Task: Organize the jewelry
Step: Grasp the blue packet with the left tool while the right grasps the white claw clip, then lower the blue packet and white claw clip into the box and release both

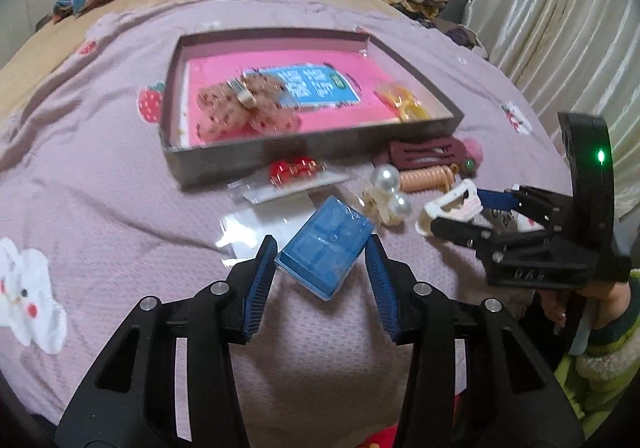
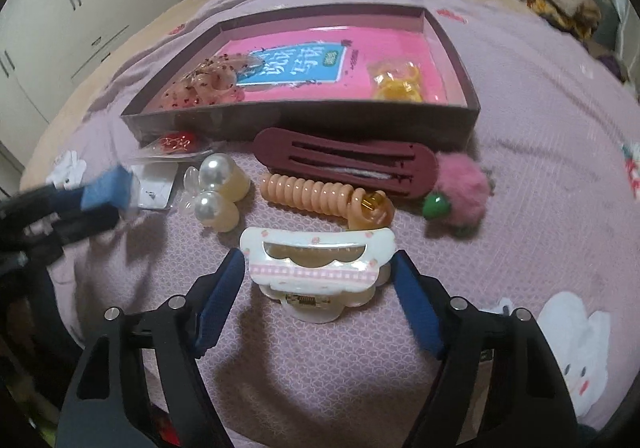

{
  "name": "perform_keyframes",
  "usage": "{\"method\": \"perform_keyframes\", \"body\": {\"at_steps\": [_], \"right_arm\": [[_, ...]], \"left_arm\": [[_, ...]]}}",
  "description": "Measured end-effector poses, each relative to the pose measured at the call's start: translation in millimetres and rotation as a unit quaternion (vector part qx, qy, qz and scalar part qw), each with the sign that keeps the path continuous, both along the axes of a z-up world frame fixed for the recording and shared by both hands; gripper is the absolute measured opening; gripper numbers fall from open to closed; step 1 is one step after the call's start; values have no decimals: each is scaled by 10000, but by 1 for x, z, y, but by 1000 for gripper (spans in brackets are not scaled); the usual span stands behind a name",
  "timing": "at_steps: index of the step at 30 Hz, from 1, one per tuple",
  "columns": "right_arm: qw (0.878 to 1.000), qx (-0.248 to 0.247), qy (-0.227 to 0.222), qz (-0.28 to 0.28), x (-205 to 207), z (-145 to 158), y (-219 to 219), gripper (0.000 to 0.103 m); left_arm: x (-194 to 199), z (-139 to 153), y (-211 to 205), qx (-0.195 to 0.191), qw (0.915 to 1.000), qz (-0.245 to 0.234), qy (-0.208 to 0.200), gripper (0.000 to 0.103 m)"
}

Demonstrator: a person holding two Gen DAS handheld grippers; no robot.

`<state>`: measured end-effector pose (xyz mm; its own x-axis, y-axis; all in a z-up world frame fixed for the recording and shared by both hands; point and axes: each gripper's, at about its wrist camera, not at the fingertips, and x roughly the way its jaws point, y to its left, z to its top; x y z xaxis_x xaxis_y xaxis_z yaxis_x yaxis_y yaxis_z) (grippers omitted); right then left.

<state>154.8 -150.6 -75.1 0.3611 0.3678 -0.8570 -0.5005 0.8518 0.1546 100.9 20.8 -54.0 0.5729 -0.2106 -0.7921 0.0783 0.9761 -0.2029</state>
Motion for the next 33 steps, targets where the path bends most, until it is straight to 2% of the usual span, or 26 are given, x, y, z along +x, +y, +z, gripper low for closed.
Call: {"method": "perform_keyframes", "body": {"at_steps": [3,8,17,24,33], "right_arm": [[10000,42,-9,36,-3,6,-3,64],[9997,193,-120,48,-9,22,-9,64],[9962,725,-480,-18,-8,73,-23,64],[9926,885,-826,-26,-2,107,-23,64],[9883,1012,-1130,-125,11,134,-28,64]], "left_arm": [[1,10,5,-23,9999,48,-108,37],[5,26,12,-85,9995,127,-279,37],[14,49,26,-191,9983,283,-472,37],[23,66,27,-168,9971,354,-650,37],[42,77,24,-193,9963,343,-765,37]]}}
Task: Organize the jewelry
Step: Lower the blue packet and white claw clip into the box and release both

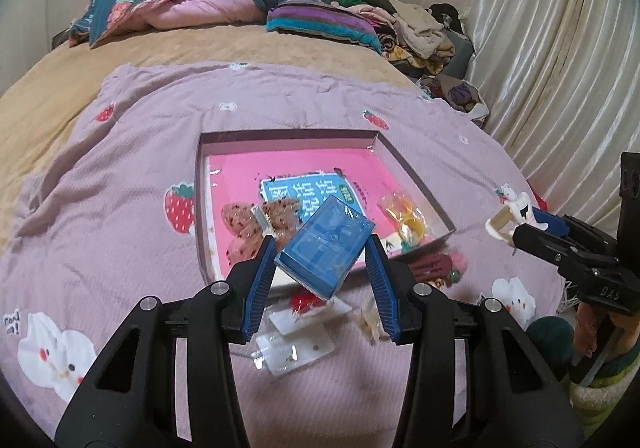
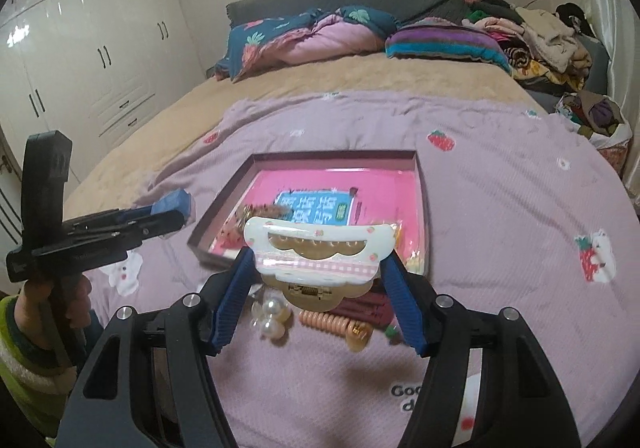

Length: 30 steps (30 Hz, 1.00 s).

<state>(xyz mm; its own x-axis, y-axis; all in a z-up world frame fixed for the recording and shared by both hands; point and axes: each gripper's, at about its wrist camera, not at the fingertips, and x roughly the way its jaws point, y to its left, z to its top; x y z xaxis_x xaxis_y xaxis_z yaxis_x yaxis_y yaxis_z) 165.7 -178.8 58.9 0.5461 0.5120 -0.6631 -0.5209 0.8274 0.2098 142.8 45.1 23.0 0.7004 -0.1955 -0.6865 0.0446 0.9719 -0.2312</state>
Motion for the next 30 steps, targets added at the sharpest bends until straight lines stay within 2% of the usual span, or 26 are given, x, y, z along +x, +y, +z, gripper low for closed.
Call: {"method": "perform_keyframes", "body": {"at_steps": [8,18,23,30], "right_arm": [[9997,3,-186,-137,18,14,-5,64],[9992,49,-257,-317,46,23,-12,64],[9990,67,-158,-420,63,20,-16,64],[9989,-36,44,-463,85,1,-16,64]], "left_arm": [[19,11,-8,79,9999,-83,-112,37],[47,5,-21,94,9998,-184,38,37],[59,1,-31,228,9993,-293,74,37],[75,-20,-39,240,9984,-401,324,37]]}}
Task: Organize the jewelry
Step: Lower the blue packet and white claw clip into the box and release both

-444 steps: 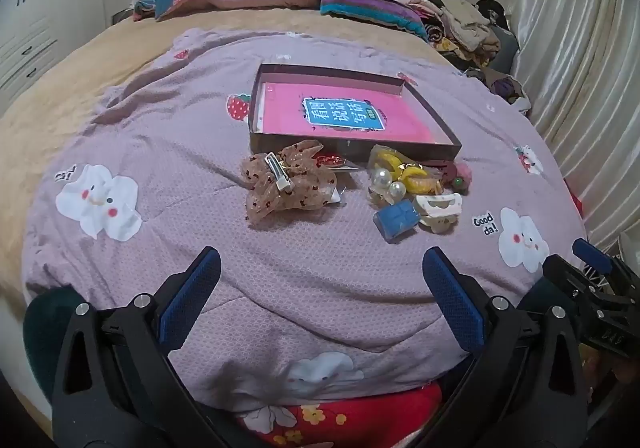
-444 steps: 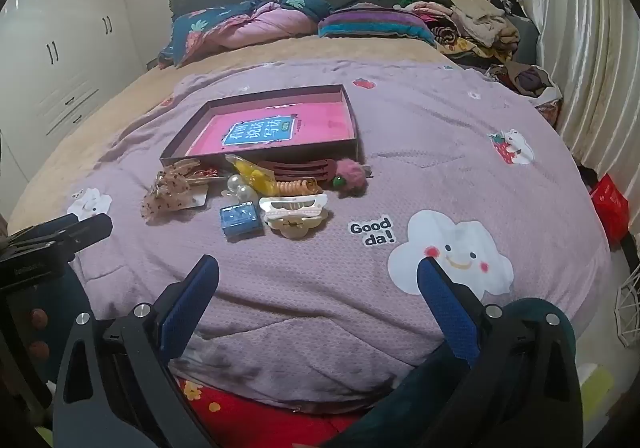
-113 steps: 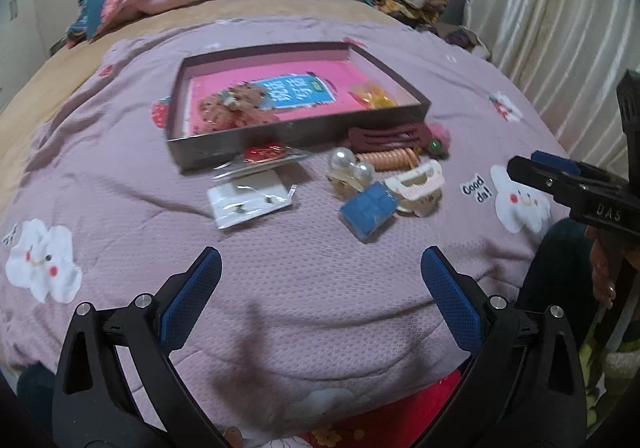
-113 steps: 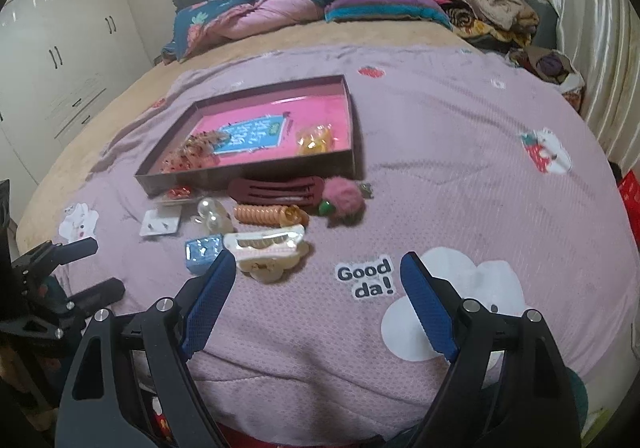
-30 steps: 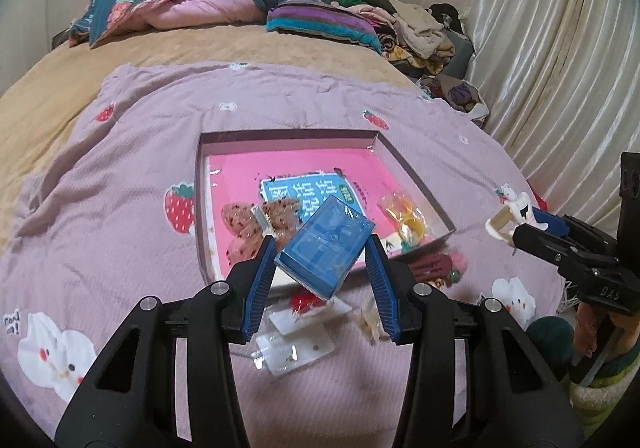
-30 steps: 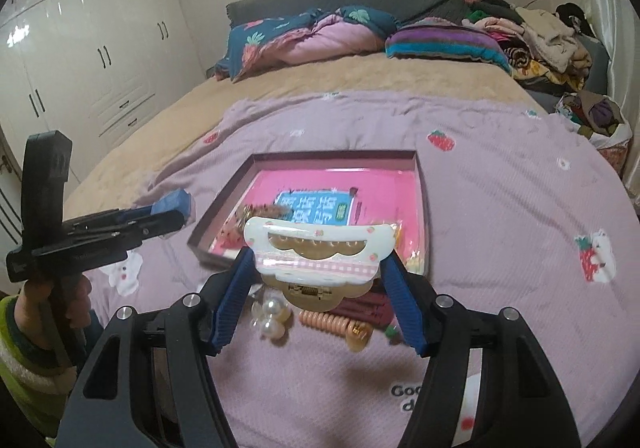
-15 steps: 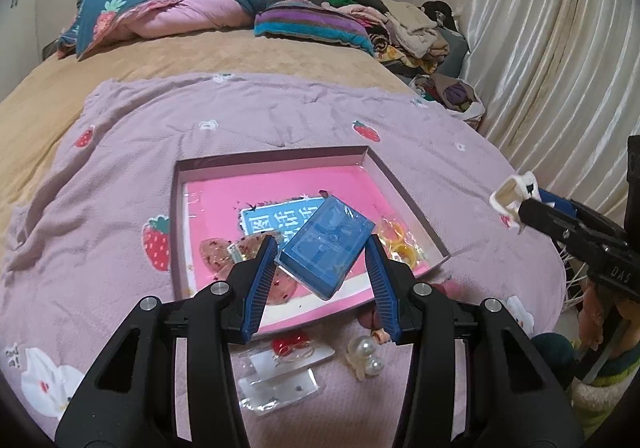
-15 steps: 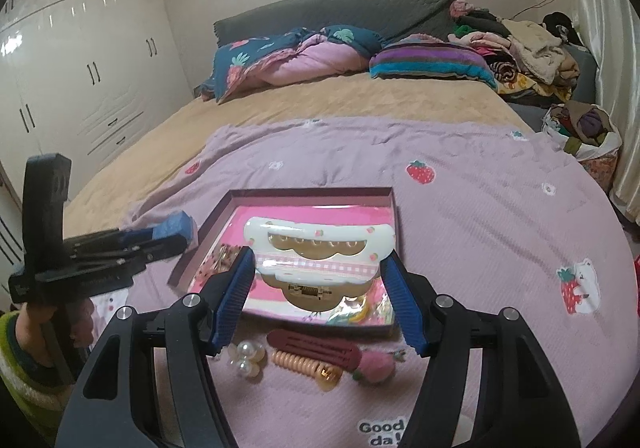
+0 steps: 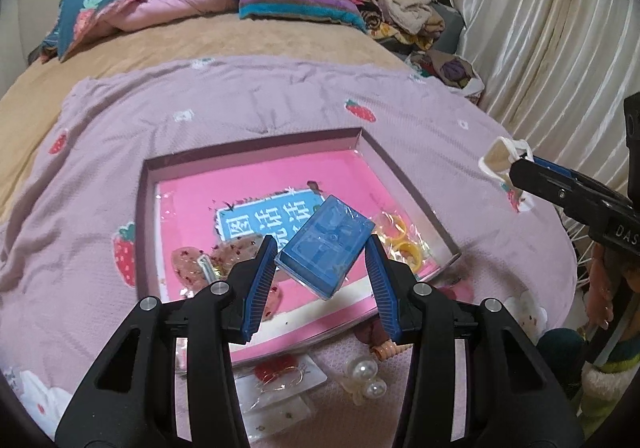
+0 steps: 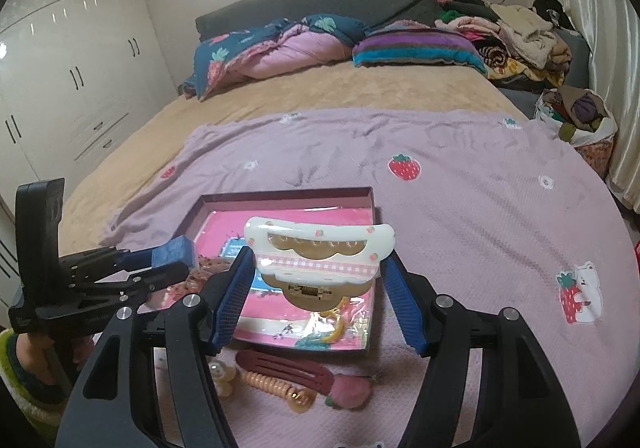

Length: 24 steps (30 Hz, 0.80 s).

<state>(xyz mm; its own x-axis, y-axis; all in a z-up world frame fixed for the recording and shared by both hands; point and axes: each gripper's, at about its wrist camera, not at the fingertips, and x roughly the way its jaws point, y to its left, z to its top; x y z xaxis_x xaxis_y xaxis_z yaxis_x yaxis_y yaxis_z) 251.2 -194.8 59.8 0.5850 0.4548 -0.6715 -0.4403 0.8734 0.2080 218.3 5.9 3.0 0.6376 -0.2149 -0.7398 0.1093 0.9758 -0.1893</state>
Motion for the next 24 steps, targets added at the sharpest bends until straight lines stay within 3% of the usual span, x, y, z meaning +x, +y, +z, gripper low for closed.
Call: {"method": "perform_keyframes", "body": {"at_steps": [11,24], "right_arm": [[9991,-171,379,79,28,-44,16,64],[9952,-441,802,346,48,-89,42,64]], "left_arm": [[16,-37,-8,84,9993,-120,356,37],[10,-44,6,167,9986,140,477,37]]}}
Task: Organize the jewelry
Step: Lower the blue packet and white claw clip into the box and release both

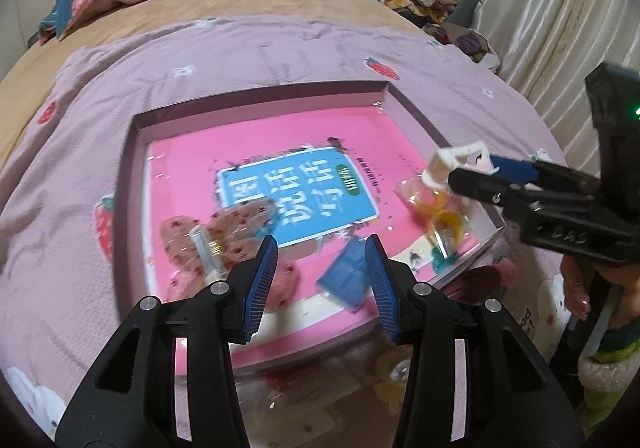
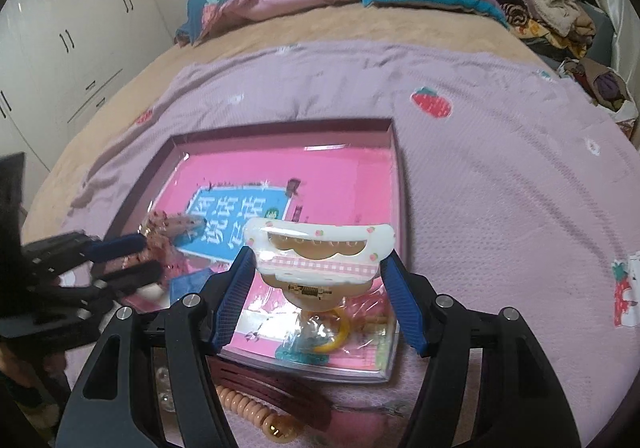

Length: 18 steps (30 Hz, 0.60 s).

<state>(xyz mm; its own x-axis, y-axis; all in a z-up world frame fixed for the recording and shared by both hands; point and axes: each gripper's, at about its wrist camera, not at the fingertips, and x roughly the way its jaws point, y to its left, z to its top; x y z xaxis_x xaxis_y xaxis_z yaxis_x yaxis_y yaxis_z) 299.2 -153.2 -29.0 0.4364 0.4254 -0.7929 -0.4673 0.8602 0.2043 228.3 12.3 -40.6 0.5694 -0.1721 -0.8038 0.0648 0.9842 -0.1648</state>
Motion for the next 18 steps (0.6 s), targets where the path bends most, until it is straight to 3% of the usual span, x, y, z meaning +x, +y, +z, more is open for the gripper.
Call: {"method": "perform_keyframes", "body": {"at_steps": [9,14,18], "right_arm": [[9996,-15,283,-32,-4,-17,4,64],[9996,76,224,-128,-13,-10,-4,75],[9996,124,135,-235,-20,2,-13,75]], "left_arm": [[-21,8,22,3,9994,340,-59,39],[-29,13,28,-65,9989,466,-86,40],[-38,23,32,-88,9981,584,-183,46]]}}
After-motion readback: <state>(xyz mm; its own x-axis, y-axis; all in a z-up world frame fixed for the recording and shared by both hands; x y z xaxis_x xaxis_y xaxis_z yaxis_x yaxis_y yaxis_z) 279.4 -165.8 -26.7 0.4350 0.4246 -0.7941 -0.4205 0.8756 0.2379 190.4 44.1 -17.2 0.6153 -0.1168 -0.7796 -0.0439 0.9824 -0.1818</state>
